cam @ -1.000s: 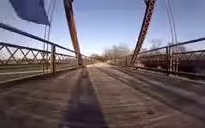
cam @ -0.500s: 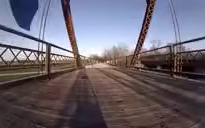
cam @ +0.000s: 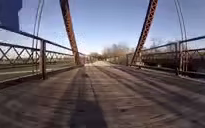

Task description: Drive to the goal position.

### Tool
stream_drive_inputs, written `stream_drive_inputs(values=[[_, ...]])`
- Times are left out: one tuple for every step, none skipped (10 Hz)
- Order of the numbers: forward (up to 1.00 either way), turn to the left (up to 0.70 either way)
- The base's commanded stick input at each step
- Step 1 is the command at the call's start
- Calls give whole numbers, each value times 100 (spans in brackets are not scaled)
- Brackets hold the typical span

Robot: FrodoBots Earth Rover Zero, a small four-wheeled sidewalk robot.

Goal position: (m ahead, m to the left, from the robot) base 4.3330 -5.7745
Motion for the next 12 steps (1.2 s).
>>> stream_drive_inputs(values=[[70,0],[70,0],[70,0],[70,0],[70,0],[70,0],[70,0],[70,0],[70,0],[70,0],[70,0],[70,0]])
